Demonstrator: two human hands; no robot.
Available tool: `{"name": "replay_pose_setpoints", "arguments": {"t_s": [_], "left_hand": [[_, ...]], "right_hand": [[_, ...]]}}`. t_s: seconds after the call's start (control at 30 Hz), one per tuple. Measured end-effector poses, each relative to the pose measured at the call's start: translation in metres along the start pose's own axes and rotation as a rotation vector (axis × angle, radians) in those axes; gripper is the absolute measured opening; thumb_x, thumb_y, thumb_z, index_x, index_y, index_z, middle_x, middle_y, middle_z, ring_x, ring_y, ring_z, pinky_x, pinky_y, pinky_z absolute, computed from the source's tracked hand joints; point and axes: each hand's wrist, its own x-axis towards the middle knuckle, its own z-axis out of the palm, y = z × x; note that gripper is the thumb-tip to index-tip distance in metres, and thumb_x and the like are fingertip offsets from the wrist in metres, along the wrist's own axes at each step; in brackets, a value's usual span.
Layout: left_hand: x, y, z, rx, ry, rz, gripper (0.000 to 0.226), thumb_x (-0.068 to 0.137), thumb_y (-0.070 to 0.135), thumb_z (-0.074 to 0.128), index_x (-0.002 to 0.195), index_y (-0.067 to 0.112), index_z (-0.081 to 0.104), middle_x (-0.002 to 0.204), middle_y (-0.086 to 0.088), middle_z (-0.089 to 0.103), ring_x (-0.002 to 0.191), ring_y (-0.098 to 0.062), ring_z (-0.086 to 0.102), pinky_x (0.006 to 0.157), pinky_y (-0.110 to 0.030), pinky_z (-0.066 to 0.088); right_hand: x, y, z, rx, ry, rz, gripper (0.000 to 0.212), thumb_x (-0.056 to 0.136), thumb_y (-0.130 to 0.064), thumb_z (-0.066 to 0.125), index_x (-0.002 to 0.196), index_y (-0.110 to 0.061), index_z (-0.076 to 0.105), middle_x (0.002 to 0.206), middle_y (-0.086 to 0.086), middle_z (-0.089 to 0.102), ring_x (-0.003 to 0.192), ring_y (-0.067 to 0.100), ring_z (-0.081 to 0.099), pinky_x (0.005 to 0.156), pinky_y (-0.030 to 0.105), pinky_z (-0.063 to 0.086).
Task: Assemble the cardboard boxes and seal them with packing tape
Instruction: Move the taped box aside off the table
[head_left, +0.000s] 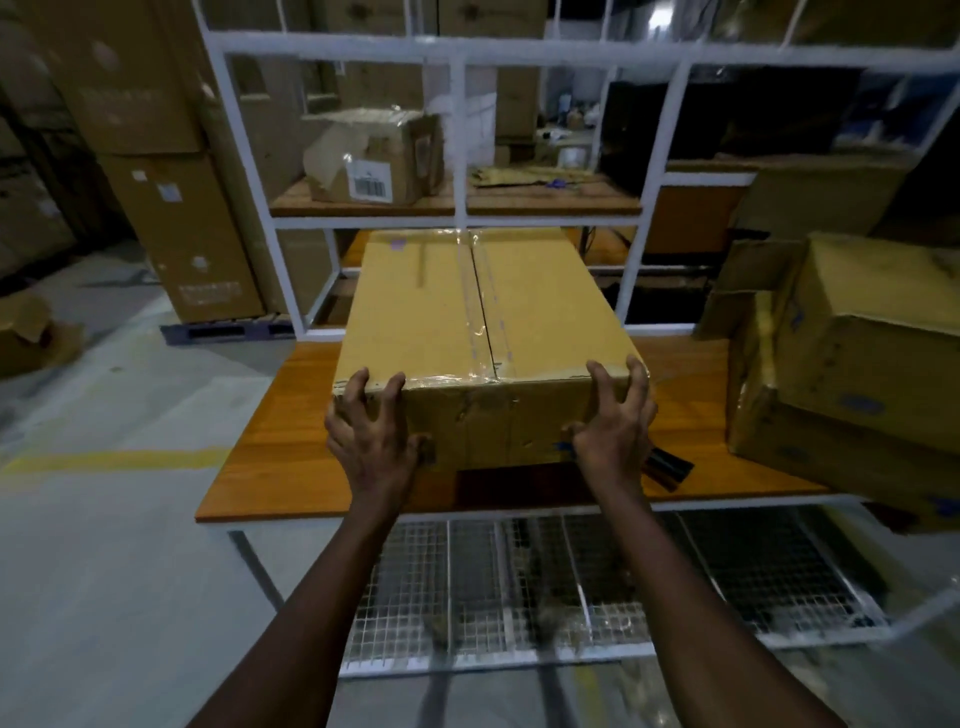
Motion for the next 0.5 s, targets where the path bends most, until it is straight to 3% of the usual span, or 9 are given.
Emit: {"name": "replay_pose_setpoints", "arguments": {"t_s": [0.2, 0.33, 0.5], "left_hand": [[0.04, 0.106, 0.003, -0.11, 0.12, 0.144, 0.09, 0.066, 0.023, 0.086, 0.141, 0.039, 0.037, 0.155, -0.007, 0.023, 0.132, -0.048, 0.027, 0.092, -0.063, 0.039], [0.065, 0.198, 0.001, -0.194, 0.155, 0.218, 0.092, 0.064, 0.023, 0.086, 0.141, 0.039, 0.039, 0.154, -0.007, 0.023, 0.134, -0.048, 0.026, 0.093, -0.065, 0.039], [0.083, 0.325, 0.001, -0.275, 0.14, 0.317, 0.092, 0.062, 0.028, 0.087, 0.139, 0.041, 0.039, 0.152, -0.007, 0.024, 0.126, -0.046, 0.032, 0.093, -0.06, 0.038]], "right_hand": [[0.057, 0.039, -0.094, -0.038, 0.196, 0.006, 0.086, 0.07, -0.014, 0.087, 0.14, -0.038, 0.043, 0.16, 0.003, 0.017, 0.133, 0.038, 0.035, 0.07, 0.033, 0.042], [0.101, 0.071, -0.168, -0.047, 0.346, 0.038, 0.09, 0.067, -0.006, 0.086, 0.138, -0.04, 0.042, 0.159, 0.0, 0.018, 0.134, 0.035, 0.033, 0.075, 0.042, 0.054], [0.149, 0.12, -0.273, -0.123, 0.459, 0.123, 0.088, 0.071, -0.004, 0.082, 0.138, -0.043, 0.04, 0.159, -0.002, 0.016, 0.132, 0.035, 0.033, 0.079, 0.046, 0.054]]}}
